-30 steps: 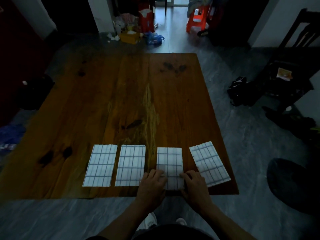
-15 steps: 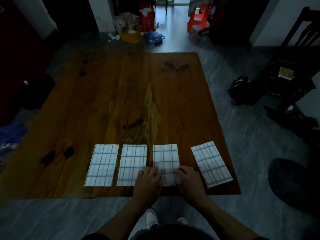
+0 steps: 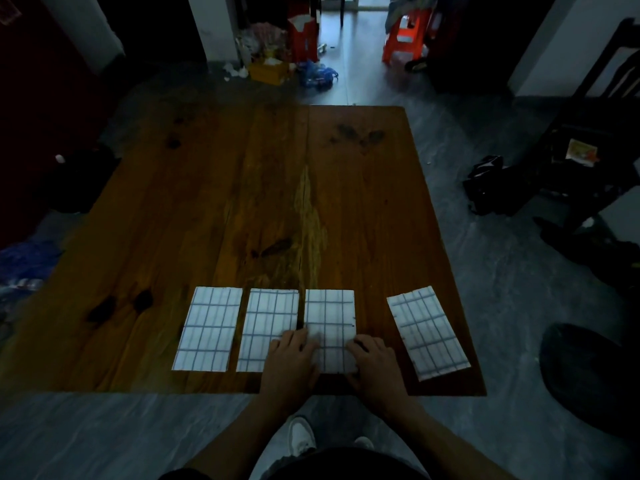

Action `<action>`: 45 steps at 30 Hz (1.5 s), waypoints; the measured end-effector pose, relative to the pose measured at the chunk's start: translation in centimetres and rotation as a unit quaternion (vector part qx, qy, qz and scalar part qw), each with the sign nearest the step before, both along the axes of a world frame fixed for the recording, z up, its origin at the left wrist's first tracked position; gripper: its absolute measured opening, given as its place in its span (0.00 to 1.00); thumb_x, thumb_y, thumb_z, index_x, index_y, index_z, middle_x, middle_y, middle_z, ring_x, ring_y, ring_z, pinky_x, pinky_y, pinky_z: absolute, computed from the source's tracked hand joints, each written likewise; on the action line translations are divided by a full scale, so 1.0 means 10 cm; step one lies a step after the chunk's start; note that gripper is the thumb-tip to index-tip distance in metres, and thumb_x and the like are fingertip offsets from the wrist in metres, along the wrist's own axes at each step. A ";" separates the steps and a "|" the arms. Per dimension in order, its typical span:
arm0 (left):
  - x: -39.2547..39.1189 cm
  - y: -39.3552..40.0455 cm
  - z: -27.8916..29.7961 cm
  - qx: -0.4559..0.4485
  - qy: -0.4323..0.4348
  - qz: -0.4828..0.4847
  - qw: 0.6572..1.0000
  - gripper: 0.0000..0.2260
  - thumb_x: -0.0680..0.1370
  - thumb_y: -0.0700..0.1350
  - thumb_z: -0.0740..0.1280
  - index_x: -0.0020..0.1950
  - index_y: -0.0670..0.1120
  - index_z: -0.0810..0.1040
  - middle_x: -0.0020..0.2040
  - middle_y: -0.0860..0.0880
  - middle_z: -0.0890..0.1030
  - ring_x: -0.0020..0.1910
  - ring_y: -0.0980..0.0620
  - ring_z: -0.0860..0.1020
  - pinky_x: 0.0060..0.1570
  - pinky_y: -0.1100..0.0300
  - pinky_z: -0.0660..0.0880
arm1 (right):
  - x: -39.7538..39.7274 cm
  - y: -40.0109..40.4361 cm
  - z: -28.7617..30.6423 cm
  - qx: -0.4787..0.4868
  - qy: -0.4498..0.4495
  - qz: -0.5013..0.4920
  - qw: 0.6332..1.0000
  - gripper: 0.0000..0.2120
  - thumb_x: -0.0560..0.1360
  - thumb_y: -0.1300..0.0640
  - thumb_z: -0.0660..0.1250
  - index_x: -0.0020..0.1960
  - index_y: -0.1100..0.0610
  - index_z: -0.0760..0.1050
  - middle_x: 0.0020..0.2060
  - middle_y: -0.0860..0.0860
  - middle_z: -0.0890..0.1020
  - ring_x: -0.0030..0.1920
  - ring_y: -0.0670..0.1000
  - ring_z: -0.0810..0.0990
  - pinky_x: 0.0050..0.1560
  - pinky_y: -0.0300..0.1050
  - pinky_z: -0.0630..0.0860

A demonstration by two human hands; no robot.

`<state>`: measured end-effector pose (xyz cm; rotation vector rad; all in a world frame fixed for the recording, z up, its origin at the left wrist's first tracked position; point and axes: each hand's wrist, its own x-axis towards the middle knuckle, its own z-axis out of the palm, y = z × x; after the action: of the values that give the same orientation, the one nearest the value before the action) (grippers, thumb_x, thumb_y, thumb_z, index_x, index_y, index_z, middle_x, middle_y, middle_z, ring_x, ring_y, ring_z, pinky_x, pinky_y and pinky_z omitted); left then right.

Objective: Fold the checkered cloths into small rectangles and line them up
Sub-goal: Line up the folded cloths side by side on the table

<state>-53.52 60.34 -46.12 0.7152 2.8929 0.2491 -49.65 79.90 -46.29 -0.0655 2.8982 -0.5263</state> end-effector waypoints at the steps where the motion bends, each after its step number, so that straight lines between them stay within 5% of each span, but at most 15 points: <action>1: -0.01 0.00 0.00 0.002 -0.003 0.011 1.000 0.23 0.70 0.55 0.71 0.64 0.54 0.74 0.62 0.49 0.77 0.59 0.48 0.75 0.54 0.52 0.75 | 0.01 0.00 0.00 -0.001 0.000 0.001 1.000 0.26 0.71 0.48 0.71 0.67 0.50 0.71 0.66 0.49 0.72 0.64 0.53 0.70 0.59 0.49 0.68; 19: 0.03 0.02 -0.07 -0.022 -0.020 0.016 0.999 0.25 0.71 0.55 0.69 0.67 0.53 0.72 0.64 0.48 0.76 0.61 0.46 0.74 0.57 0.49 0.75 | 0.05 0.04 0.03 -0.007 -0.013 -0.010 1.000 0.29 0.71 0.47 0.71 0.69 0.51 0.69 0.68 0.49 0.70 0.67 0.52 0.67 0.63 0.48 0.67; 39: -0.05 0.02 0.03 -0.016 -0.011 0.010 1.000 0.19 0.67 0.54 0.73 0.55 0.50 0.79 0.55 0.47 0.79 0.55 0.45 0.77 0.49 0.50 0.75 | -0.04 0.15 0.17 -0.003 -0.026 0.005 1.000 0.22 0.73 0.45 0.66 0.66 0.50 0.72 0.65 0.47 0.71 0.63 0.50 0.69 0.59 0.46 0.67; 45: -0.16 0.05 0.01 0.037 0.009 0.009 0.999 0.18 0.66 0.51 0.74 0.54 0.48 0.80 0.61 0.44 0.78 0.57 0.43 0.76 0.49 0.48 0.75 | -0.04 0.26 0.29 0.004 0.007 -0.038 0.999 0.21 0.74 0.46 0.66 0.65 0.51 0.73 0.64 0.49 0.73 0.63 0.51 0.70 0.62 0.48 0.67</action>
<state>-55.16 60.79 -45.97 0.7078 2.9213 0.3547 -50.04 82.48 -43.37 0.0424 2.9259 -0.5296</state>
